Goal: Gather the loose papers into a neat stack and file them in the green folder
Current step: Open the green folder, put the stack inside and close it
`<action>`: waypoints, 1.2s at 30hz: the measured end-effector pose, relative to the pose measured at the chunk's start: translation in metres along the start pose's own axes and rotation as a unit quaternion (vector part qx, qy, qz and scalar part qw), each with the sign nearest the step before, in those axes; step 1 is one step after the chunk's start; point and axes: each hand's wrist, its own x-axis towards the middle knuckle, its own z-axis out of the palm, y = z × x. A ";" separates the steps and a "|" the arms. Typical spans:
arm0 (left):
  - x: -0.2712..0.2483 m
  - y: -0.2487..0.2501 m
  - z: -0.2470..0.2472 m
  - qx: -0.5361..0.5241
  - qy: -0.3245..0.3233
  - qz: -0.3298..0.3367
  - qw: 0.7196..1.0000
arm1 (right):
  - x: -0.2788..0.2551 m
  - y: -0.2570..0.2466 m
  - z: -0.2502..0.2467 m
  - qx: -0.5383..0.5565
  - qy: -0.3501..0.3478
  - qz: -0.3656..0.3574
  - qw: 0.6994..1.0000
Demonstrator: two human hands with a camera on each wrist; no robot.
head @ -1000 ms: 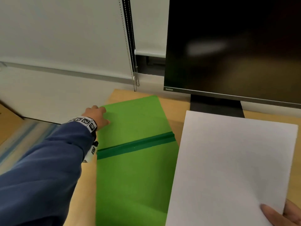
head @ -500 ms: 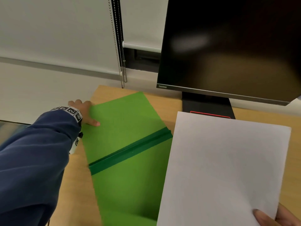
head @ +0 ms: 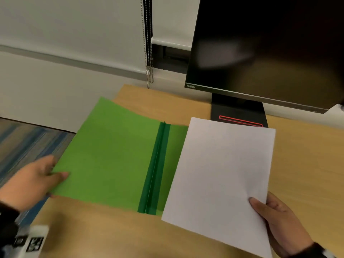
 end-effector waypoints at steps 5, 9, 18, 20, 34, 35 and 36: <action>-0.055 -0.026 0.018 -0.062 0.025 -0.020 0.998 | 0.033 0.006 0.020 -0.052 -0.036 0.002 0.998; -0.075 -0.028 0.029 -0.117 0.045 -0.018 0.992 | 0.057 0.012 0.028 -0.136 -0.037 0.027 0.990; -0.091 -0.005 0.025 -0.087 0.055 -0.009 0.995 | 0.061 0.019 0.011 -0.207 -0.002 0.053 0.977; -0.093 0.009 0.019 -0.078 0.046 0.010 0.996 | 0.061 0.020 0.012 -0.219 0.002 0.052 0.974; -0.127 0.171 0.153 -0.025 -0.324 0.227 0.918 | 0.053 0.014 0.013 -0.277 -0.014 0.020 0.961; -0.124 0.166 0.168 0.070 -0.325 0.231 0.915 | 0.050 0.014 0.008 -0.284 -0.007 0.005 0.959; -0.122 0.165 0.182 0.146 -0.323 0.226 0.907 | 0.046 0.013 0.003 -0.299 0.016 -0.012 0.954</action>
